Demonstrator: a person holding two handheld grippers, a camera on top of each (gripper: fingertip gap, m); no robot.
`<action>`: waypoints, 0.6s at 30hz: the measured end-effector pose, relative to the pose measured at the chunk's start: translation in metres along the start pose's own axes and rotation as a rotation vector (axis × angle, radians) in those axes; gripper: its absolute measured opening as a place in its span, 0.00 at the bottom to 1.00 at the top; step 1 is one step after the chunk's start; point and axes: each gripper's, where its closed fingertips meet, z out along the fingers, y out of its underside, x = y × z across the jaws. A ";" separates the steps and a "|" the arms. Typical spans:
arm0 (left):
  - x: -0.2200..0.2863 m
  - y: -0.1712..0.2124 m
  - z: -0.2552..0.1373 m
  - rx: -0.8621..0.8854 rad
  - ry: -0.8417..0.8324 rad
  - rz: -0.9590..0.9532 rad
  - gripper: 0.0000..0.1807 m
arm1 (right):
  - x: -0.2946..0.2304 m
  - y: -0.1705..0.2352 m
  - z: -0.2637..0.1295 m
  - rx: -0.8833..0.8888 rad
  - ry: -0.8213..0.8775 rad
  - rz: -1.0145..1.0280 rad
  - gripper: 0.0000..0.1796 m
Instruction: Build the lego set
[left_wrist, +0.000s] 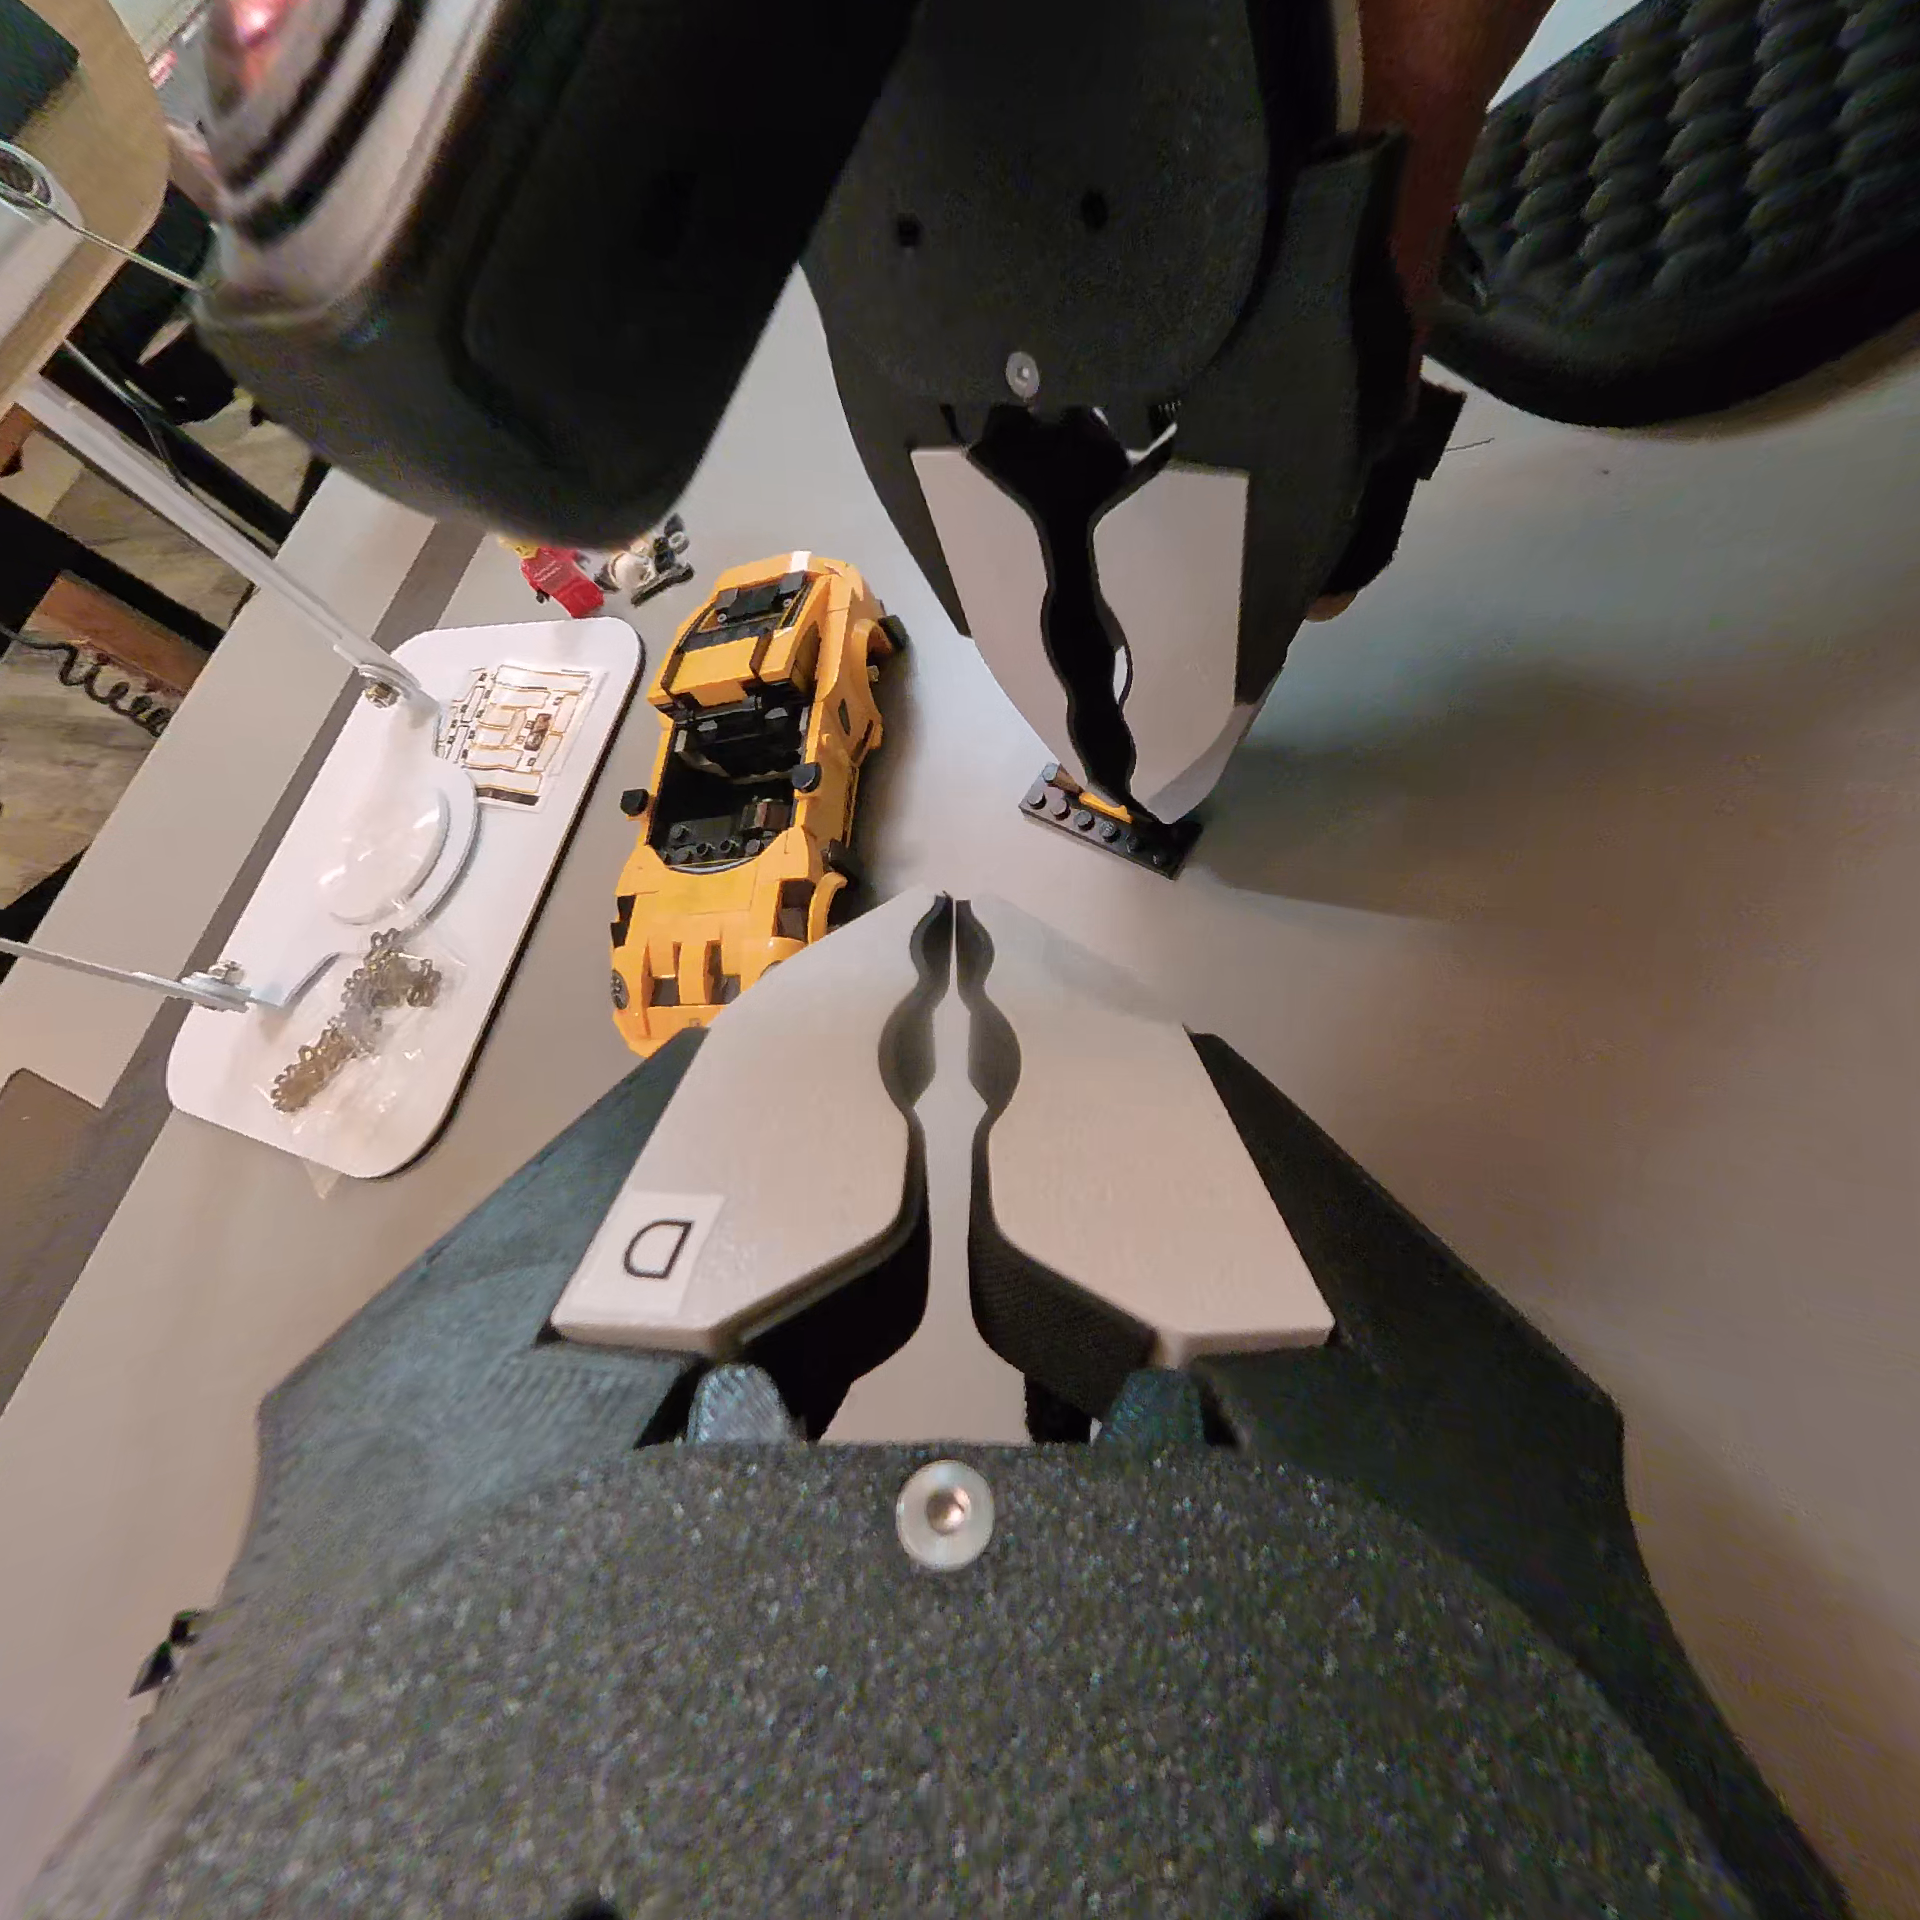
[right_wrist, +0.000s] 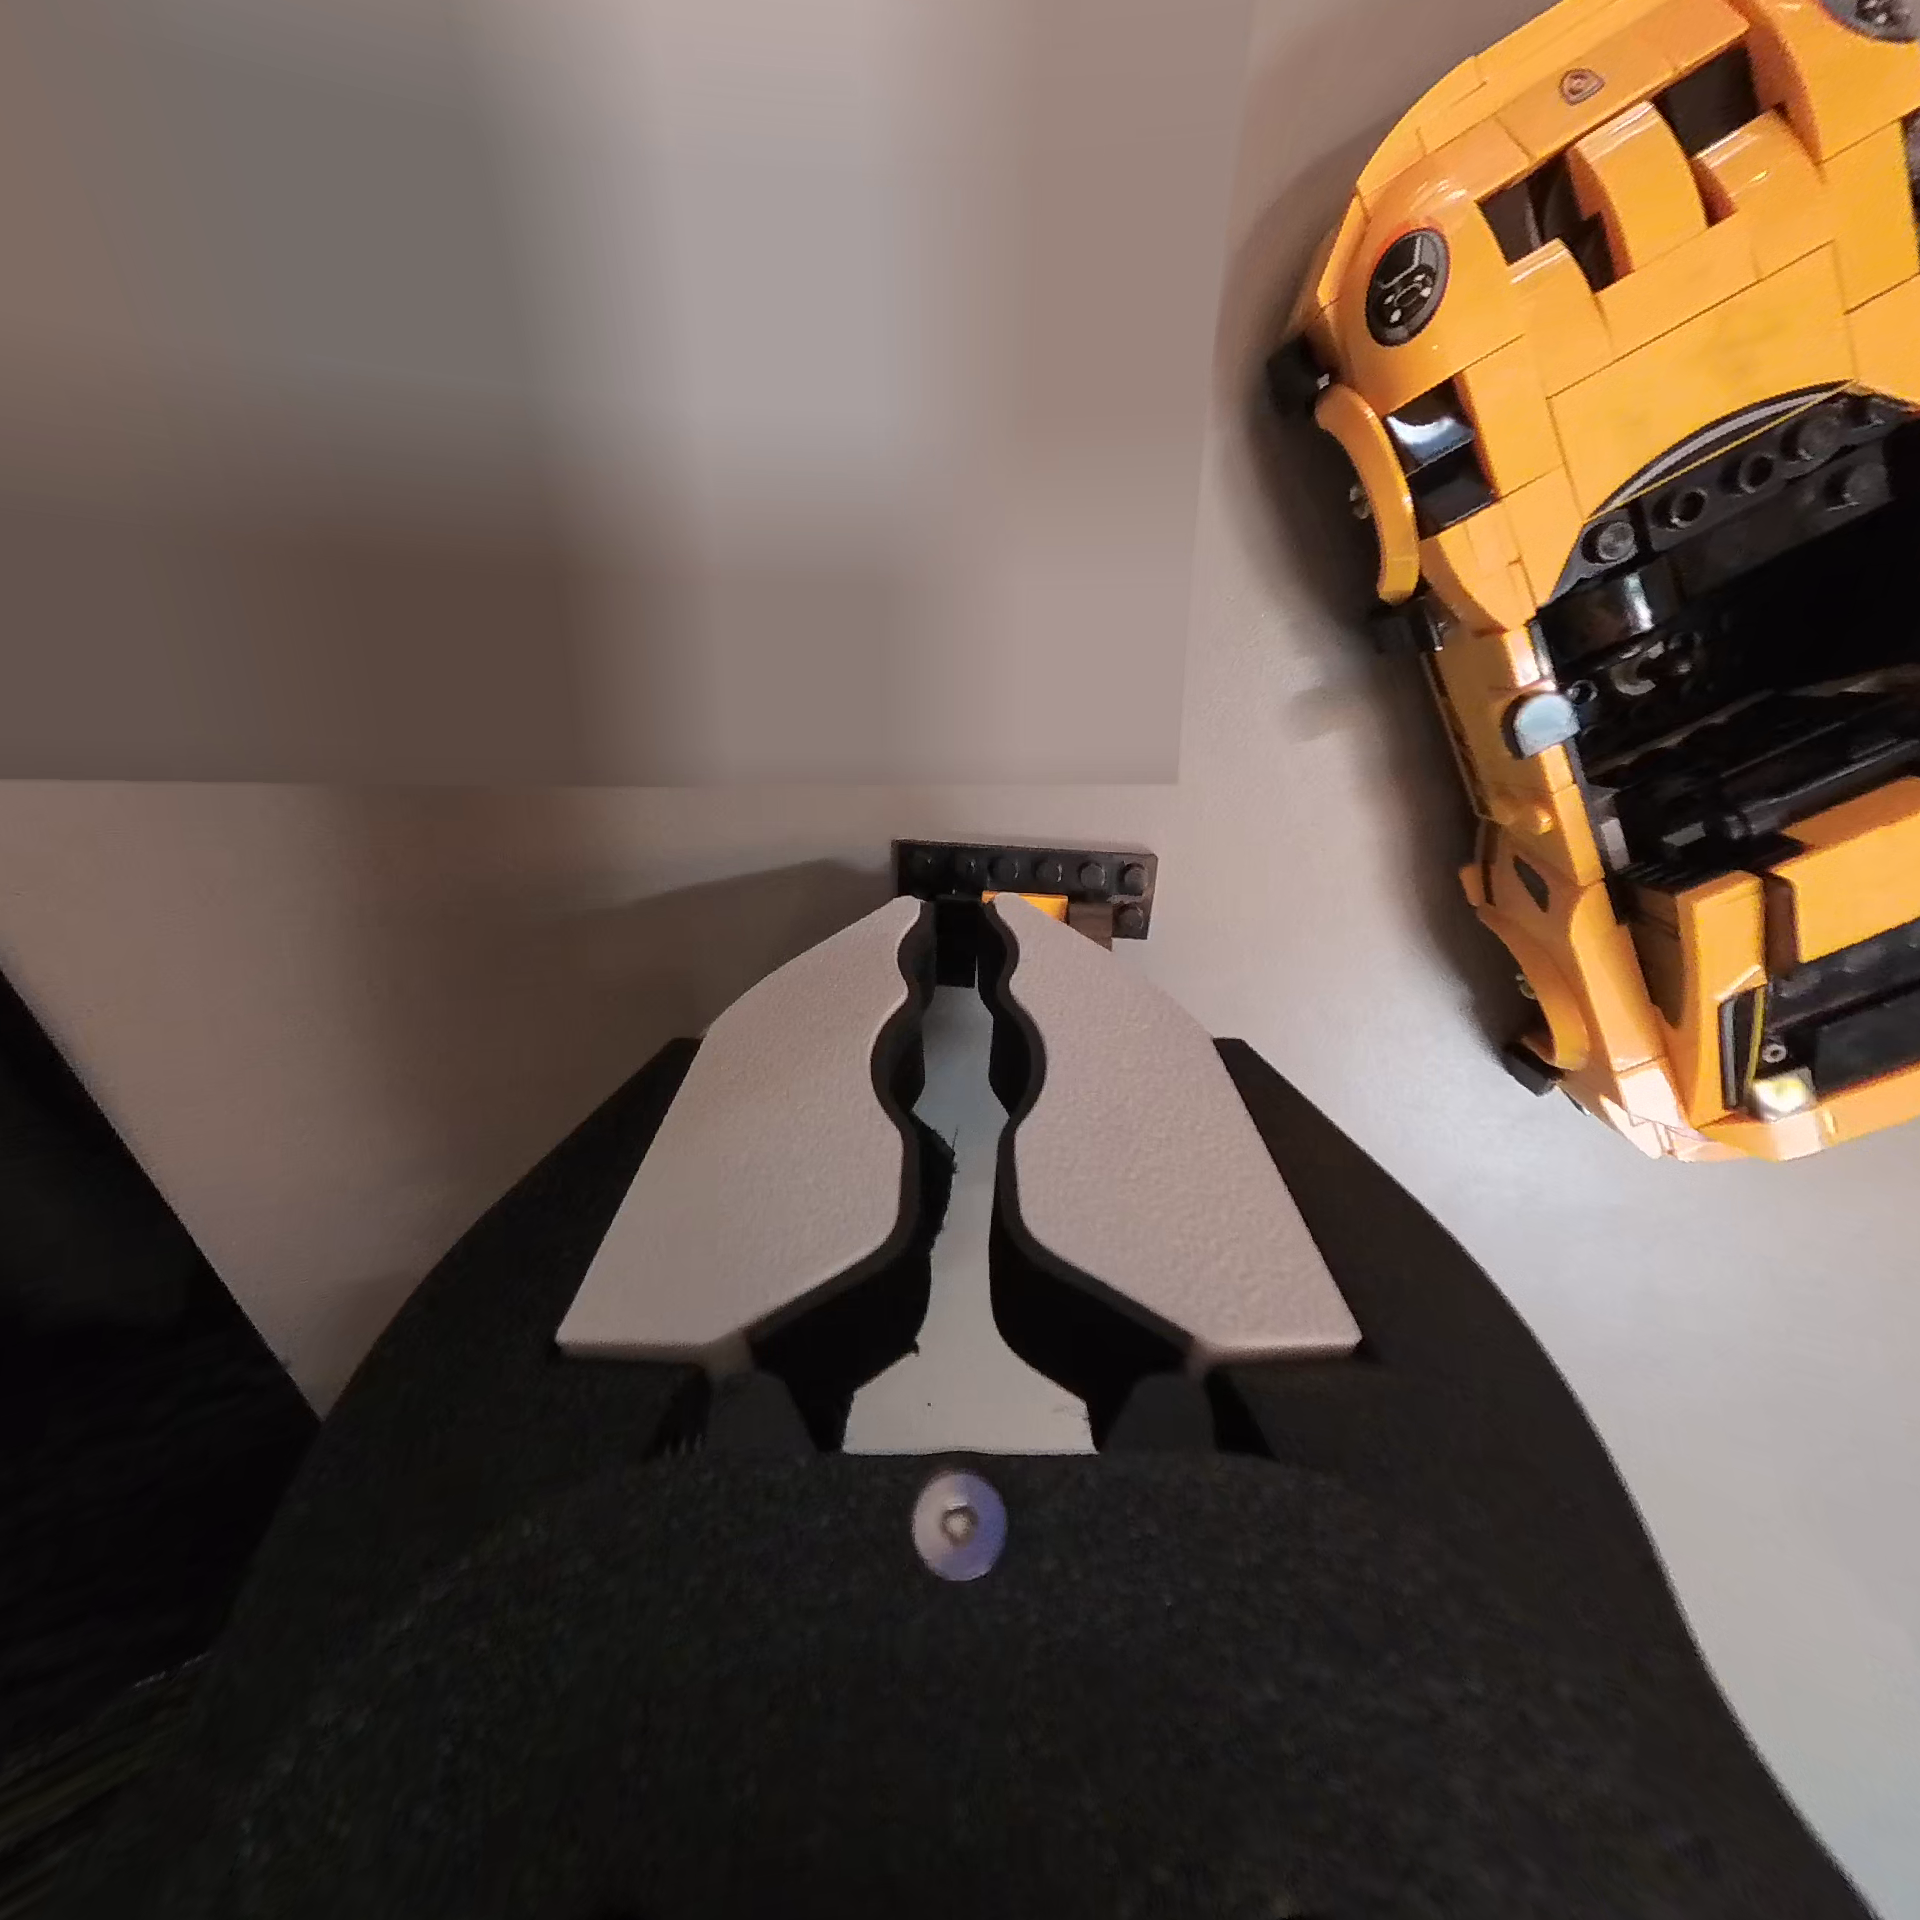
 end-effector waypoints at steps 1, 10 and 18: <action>0.000 0.000 0.000 0.000 0.001 0.000 0.00 | 0.000 0.000 0.000 0.000 -0.001 0.000 0.04; 0.000 0.000 0.000 0.002 0.004 -0.009 0.00 | 0.000 -0.001 0.003 -0.026 -0.008 0.020 0.04; 0.001 0.000 0.000 0.001 0.003 -0.008 0.00 | 0.000 0.000 0.004 -0.036 -0.004 0.047 0.04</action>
